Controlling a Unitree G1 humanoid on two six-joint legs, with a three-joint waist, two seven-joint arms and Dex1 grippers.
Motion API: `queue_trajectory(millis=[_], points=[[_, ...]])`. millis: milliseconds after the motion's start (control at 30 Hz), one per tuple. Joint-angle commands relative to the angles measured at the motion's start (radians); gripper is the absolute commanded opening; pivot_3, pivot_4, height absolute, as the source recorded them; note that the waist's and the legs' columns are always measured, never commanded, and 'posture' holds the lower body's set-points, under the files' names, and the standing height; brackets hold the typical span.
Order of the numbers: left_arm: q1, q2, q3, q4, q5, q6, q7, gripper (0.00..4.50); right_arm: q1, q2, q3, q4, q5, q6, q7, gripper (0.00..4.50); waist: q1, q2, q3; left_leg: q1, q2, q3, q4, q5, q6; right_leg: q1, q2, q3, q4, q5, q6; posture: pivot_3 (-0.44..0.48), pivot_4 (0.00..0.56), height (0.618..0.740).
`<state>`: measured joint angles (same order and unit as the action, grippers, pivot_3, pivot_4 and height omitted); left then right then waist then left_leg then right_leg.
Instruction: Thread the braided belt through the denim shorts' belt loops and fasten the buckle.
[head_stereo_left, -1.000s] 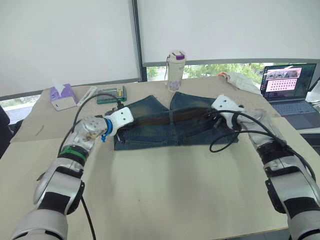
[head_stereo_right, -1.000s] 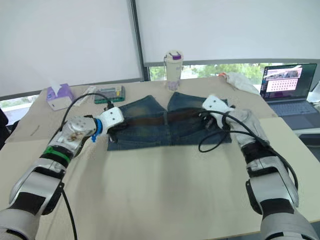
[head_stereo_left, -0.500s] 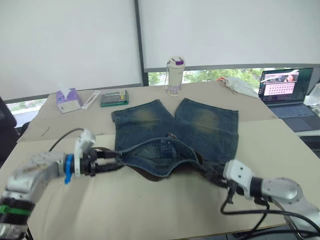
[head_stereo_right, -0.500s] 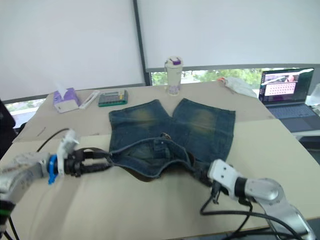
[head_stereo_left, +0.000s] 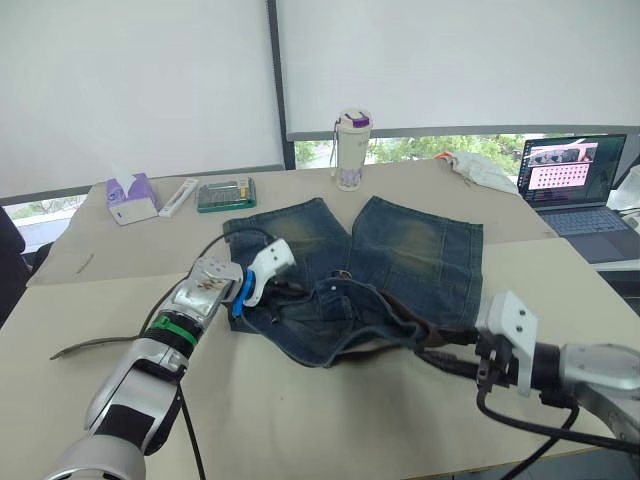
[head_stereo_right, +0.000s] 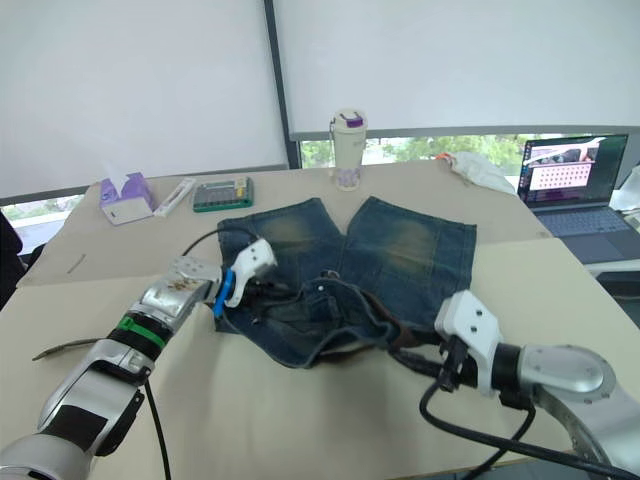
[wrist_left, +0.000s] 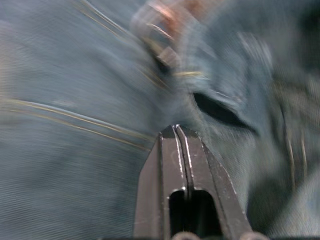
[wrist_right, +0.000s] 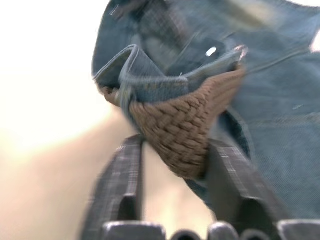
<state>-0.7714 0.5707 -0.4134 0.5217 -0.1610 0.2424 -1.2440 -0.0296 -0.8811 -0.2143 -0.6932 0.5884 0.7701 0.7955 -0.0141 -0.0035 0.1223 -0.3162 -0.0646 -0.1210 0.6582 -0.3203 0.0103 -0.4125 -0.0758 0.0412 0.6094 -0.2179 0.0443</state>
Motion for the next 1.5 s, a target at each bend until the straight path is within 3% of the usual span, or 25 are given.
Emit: queue_trajectory(millis=[33,67,233,333,400,467,567,633,700,733,867,933,1067,1133,1200,1333,1400,1500], points=[[0.137,0.107,-0.009,-0.230,-0.016,0.010,-0.144,0.00,-0.153,0.008,0.089,0.054,-0.024,0.053,-0.057,0.26,-0.008,0.002,-0.001,0.000,0.000,0.002,0.000,0.000,-0.001,-0.004,0.000,0.001,0.001,0.000,0.000,0.000,0.150,0.740],[0.175,0.129,-0.002,-0.272,-0.005,0.010,-0.140,0.00,-0.185,0.009,0.106,0.065,-0.008,0.064,-0.042,0.01,-0.003,0.002,-0.001,-0.002,0.001,0.005,0.000,0.001,-0.001,-0.008,-0.001,0.002,0.002,0.001,-0.001,0.000,0.150,0.740],[0.348,0.201,0.090,-0.429,-0.003,0.060,-0.048,0.00,-0.190,-0.092,0.115,0.046,0.154,0.110,0.187,0.01,0.017,0.003,-0.002,-0.004,0.002,0.005,0.001,-0.001,0.002,-0.007,-0.001,0.000,0.001,0.001,-0.002,0.000,0.150,0.740],[0.423,0.219,0.151,-0.483,-0.006,0.092,0.013,0.00,-0.016,-0.214,0.171,0.034,0.021,-0.006,0.275,0.01,0.024,0.003,-0.002,-0.002,0.003,0.005,0.001,-0.002,0.003,-0.005,0.000,0.000,0.001,0.001,-0.002,0.000,0.150,0.740],[0.457,0.220,0.176,-0.501,-0.004,0.096,0.042,0.00,0.068,-0.206,0.184,0.046,-0.054,-0.113,0.263,0.01,0.026,0.001,-0.003,-0.001,0.003,0.005,0.001,-0.002,0.003,-0.005,0.000,-0.001,0.001,0.001,-0.001,0.000,0.150,0.740],[0.488,0.193,0.222,-0.524,-0.047,0.113,0.074,0.00,0.160,-0.210,0.205,0.046,-0.142,-0.214,0.252,1.00,0.024,0.002,-0.004,-0.001,0.004,0.007,0.001,-0.002,0.003,-0.005,0.000,-0.001,0.001,0.001,-0.001,0.000,0.150,0.740],[0.504,0.140,0.359,-0.616,-0.274,0.306,0.084,0.00,0.252,-0.209,0.209,0.055,-0.253,-0.329,0.230,2.01,0.024,0.003,-0.004,0.000,0.003,0.010,0.001,-0.002,0.003,-0.006,-0.001,0.000,0.001,0.001,-0.001,0.000,0.150,0.740],[0.484,0.140,0.479,-0.678,-0.499,0.483,0.058,0.00,0.314,-0.225,0.192,0.051,-0.321,-0.406,0.229,2.68,0.024,0.003,-0.004,-0.002,0.004,0.010,0.002,-0.001,0.003,-0.007,0.000,0.000,0.002,0.001,-0.001,0.000,0.150,0.740],[0.417,0.153,0.587,-0.675,-0.709,0.665,0.060,0.00,0.402,-0.234,0.137,0.019,-0.310,-0.429,0.266,2.68,0.026,-0.001,-0.003,-0.002,0.004,0.009,0.003,-0.001,0.002,-0.007,0.000,-0.002,0.003,0.001,-0.001,0.000,0.150,0.740],[0.382,0.162,0.604,-0.664,-0.753,0.711,0.058,0.00,0.423,-0.219,0.106,0.000,-0.274,-0.412,0.268,2.68,0.027,-0.002,-0.003,-0.002,0.004,0.009,0.003,-0.001,0.002,-0.007,0.000,-0.003,0.002,0.001,-0.001,0.000,0.150,0.740],[0.190,0.103,0.532,-0.542,-0.700,0.728,0.109,0.00,0.498,-0.181,0.003,-0.069,-0.221,-0.390,0.275,2.68,0.032,-0.003,-0.002,0.002,0.002,0.007,0.003,-0.001,0.002,0.001,-0.001,-0.003,0.001,0.001,-0.001,0.000,0.150,0.740],[0.140,0.086,0.439,-0.515,-0.615,0.671,0.088,0.00,0.513,-0.163,-0.031,-0.091,-0.203,-0.371,0.267,2.68,0.029,-0.004,-0.001,0.009,0.001,0.007,0.002,-0.002,0.002,0.009,-0.001,-0.002,-0.001,0.000,0.000,0.000,0.150,0.740],[0.036,0.007,0.208,-0.317,-0.297,0.441,0.173,0.00,0.457,-0.096,-0.115,-0.148,-0.046,-0.286,0.209,2.68,0.027,-0.006,0.000,0.011,0.001,0.007,0.002,-0.003,0.000,0.010,-0.001,-0.001,-0.002,-0.001,0.001,0.000,0.150,0.740],[0.053,0.036,0.043,-0.269,-0.146,0.298,0.071,0.00,0.382,-0.073,-0.199,-0.182,0.150,-0.214,0.146,2.68,0.022,-0.006,0.000,0.010,0.001,0.007,0.002,-0.002,0.000,0.009,-0.001,0.000,-0.002,-0.001,0.000,0.000,0.150,0.740],[0.106,0.102,-0.062,-0.299,-0.072,0.201,-0.057,0.00,0.292,-0.079,-0.228,-0.177,0.211,-0.158,0.078,2.68,0.009,-0.004,0.000,0.006,0.002,0.010,0.000,-0.003,-0.001,0.009,0.000,0.003,-0.002,-0.001,0.000,0.000,0.150,0.740],[0.187,0.139,-0.050,-0.388,-0.098,0.228,-0.107,0.00,0.113,-0.086,-0.091,-0.112,0.157,-0.074,-0.042,2.68,0.004,-0.004,0.000,0.007,0.006,0.010,-0.003,-0.006,0.001,0.007,0.001,0.002,-0.002,-0.002,-0.002,0.000,0.150,0.740],[0.235,0.154,-0.029,-0.438,-0.100,0.230,-0.095,0.00,0.017,-0.071,0.045,-0.065,0.070,-0.070,-0.076,2.68,0.009,-0.004,0.000,0.009,0.007,0.008,0.000,-0.005,0.001,0.007,0.002,-0.001,-0.002,-0.002,-0.002,0.000,0.150,0.740],[0.324,0.140,0.091,-0.522,-0.167,0.260,-0.012,0.00,-0.132,-0.024,0.340,0.061,-0.145,-0.122,-0.072,2.68,0.009,-0.002,-0.001,0.010,0.006,0.010,0.001,-0.006,0.002,0.007,0.001,0.000,-0.001,-0.003,-0.002,0.000,0.150,0.740]])
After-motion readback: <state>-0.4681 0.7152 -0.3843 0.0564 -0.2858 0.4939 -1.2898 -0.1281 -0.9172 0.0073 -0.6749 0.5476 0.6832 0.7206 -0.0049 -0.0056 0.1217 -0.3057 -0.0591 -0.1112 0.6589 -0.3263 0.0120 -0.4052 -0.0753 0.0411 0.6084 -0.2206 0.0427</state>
